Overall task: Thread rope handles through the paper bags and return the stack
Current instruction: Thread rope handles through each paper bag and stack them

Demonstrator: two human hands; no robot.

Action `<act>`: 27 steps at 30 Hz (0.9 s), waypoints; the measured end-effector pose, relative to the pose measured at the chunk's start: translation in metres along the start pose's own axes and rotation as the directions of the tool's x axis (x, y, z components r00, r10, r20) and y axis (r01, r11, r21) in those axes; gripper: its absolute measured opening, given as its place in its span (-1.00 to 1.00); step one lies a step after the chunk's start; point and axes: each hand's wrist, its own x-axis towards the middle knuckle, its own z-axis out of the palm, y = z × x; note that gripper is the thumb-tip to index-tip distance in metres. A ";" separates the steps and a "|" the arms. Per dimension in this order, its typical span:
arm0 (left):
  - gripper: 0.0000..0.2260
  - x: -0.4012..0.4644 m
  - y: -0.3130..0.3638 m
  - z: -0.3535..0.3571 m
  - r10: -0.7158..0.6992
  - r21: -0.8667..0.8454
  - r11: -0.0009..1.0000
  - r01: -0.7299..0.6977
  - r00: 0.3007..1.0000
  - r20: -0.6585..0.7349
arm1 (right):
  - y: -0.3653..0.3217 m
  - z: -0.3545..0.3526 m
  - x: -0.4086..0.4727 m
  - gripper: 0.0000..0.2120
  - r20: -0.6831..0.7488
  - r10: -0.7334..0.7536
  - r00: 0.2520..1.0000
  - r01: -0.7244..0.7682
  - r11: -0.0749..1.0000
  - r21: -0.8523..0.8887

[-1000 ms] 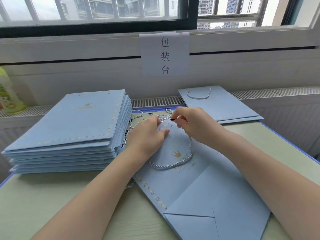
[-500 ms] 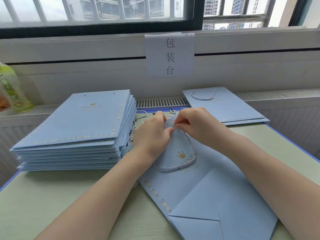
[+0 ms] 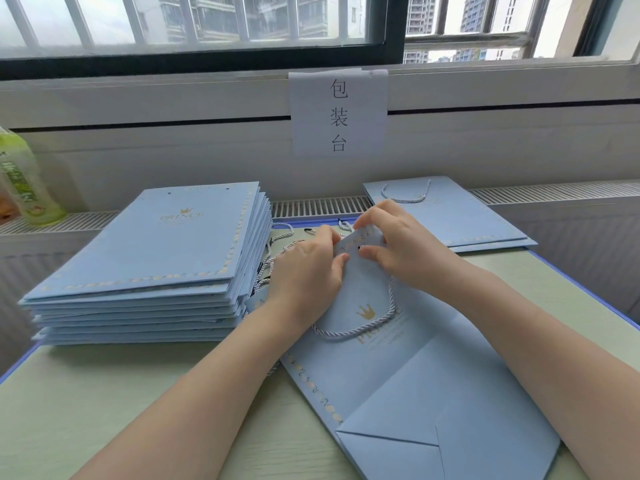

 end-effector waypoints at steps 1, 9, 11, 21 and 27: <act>-0.82 -0.001 0.000 0.000 0.009 0.006 1.000 -0.009 1.000 -0.002 | 0.000 0.000 0.000 -0.72 0.006 -0.010 1.000 0.010 1.000 -0.018; -0.89 0.011 -0.001 -0.008 0.011 -0.379 0.925 0.043 0.990 0.138 | -0.006 -0.003 0.000 -0.81 -0.089 -0.143 0.986 0.131 0.983 -0.128; -0.87 0.013 0.000 -0.016 0.023 -0.483 0.872 0.074 0.981 0.192 | -0.007 -0.004 0.000 -0.81 -0.128 -0.197 0.972 0.177 0.972 -0.152; -0.80 0.015 -0.001 -0.036 0.020 -0.663 0.712 0.233 0.936 0.350 | -0.011 -0.009 -0.001 -0.79 -0.171 -0.356 0.919 0.305 0.915 -0.266; -0.81 0.013 -0.002 -0.038 0.035 -0.666 0.702 0.253 0.921 0.387 | -0.011 -0.010 -0.001 -0.77 -0.155 -0.388 0.909 0.334 0.897 -0.289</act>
